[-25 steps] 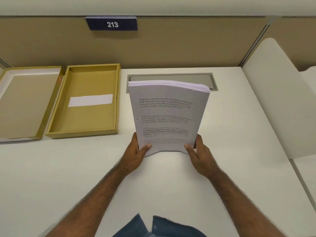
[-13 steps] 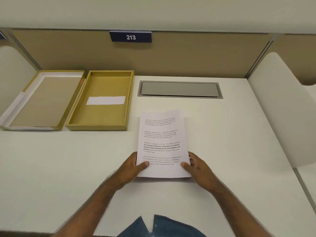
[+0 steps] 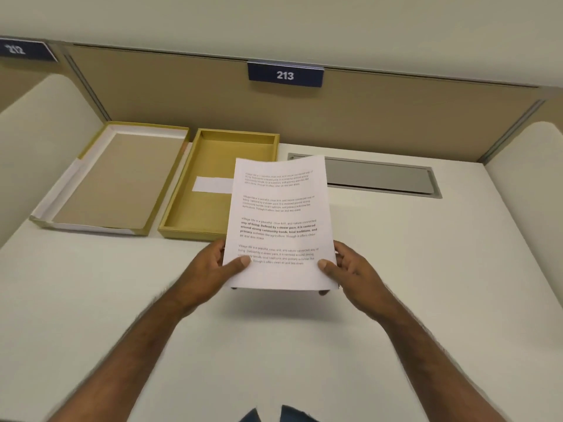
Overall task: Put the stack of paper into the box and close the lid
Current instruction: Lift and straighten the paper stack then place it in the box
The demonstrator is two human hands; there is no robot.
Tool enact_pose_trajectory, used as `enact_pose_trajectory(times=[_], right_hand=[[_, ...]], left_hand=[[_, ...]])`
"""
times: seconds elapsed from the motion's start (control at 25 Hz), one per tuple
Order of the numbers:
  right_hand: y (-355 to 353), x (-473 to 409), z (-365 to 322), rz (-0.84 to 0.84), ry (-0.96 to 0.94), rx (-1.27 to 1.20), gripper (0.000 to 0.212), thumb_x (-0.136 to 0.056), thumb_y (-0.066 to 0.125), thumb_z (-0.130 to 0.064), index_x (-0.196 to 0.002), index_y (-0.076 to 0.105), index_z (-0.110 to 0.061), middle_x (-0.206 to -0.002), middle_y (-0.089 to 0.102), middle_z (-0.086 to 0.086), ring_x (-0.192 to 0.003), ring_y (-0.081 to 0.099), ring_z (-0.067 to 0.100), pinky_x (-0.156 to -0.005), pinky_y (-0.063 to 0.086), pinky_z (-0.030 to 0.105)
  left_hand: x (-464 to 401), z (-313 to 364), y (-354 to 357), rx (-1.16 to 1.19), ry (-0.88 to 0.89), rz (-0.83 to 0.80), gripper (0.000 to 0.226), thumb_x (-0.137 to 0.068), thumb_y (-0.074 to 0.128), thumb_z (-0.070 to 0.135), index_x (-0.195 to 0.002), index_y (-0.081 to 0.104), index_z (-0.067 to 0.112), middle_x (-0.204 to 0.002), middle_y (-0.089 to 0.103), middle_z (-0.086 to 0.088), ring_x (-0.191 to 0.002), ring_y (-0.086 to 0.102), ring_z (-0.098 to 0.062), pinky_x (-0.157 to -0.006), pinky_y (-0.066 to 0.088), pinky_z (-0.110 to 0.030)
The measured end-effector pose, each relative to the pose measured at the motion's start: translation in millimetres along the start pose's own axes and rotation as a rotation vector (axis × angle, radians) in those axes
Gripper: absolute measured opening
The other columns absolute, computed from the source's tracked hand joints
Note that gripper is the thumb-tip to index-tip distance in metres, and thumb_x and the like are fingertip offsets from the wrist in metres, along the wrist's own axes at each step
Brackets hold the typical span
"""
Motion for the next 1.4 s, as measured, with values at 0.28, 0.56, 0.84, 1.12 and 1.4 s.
enact_pose_trajectory(times=[0.28, 0.56, 0.84, 1.12, 1.4], right_hand=[[77, -126, -42, 0.05, 0.028, 0.008, 0.04, -0.112, 0.057, -0.007, -0.152, 0.056, -0.008, -0.136, 0.078, 0.013, -0.096, 0.079, 0.026, -0.068, 0.066, 0.035], [118, -220, -31, 0.096, 0.138, 0.047, 0.044, -0.112, 0.06, -0.014, -0.155, 0.054, -0.011, -0.144, 0.073, 0.006, -0.118, 0.077, 0.02, -0.078, 0.071, 0.035], [123, -250, -21, 0.122, 0.272, 0.22, 0.044, -0.11, 0.063, -0.02, -0.154, 0.057, -0.012, -0.148, 0.071, 0.006, -0.13, 0.07, 0.028, -0.098, 0.065, 0.04], [125, -253, -28, 0.211, 0.413, 0.453, 0.049, -0.107, 0.065, -0.042, -0.144, 0.061, -0.009, -0.141, 0.068, 0.006, -0.124, 0.065, 0.028, -0.103, 0.059, 0.044], [140, -261, -41, 0.247, 0.366, 0.416, 0.077, -0.102, 0.066, -0.056, -0.161, 0.044, -0.012, -0.163, 0.057, 0.007, -0.143, 0.057, 0.032, -0.113, 0.052, 0.047]], left_hand=[[-89, 19, -122, -0.026, -0.023, -0.004, 0.055, -0.088, 0.079, 0.033, -0.139, 0.065, 0.018, -0.133, 0.077, 0.006, -0.121, 0.074, -0.02, -0.099, 0.061, -0.042], [-178, 3, -179, -0.238, -0.111, -0.046, 0.053, -0.099, 0.074, 0.029, -0.146, 0.06, 0.009, -0.145, 0.068, -0.006, -0.129, 0.067, -0.029, -0.111, 0.053, -0.055], [-213, -24, -175, -0.429, -0.204, -0.076, 0.056, -0.105, 0.065, 0.029, -0.153, 0.048, 0.004, -0.152, 0.061, -0.011, -0.131, 0.062, -0.031, -0.106, 0.054, -0.044], [-214, -34, -166, -0.624, -0.219, 0.033, 0.057, -0.102, 0.067, 0.033, -0.147, 0.049, 0.002, -0.147, 0.062, -0.014, -0.099, 0.063, -0.017, -0.067, 0.049, -0.02], [-216, -19, -167, -0.663, -0.117, 0.135, 0.065, -0.097, 0.07, 0.05, -0.139, 0.052, 0.004, -0.139, 0.067, -0.013, -0.096, 0.053, -0.016, -0.054, 0.033, -0.017]])
Point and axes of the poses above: each hand's wrist, its own x-axis away from the middle knuckle, its own y-axis out of the palm, z = x × y, the point moved 4 cm from there along -x, towards the middle knuckle
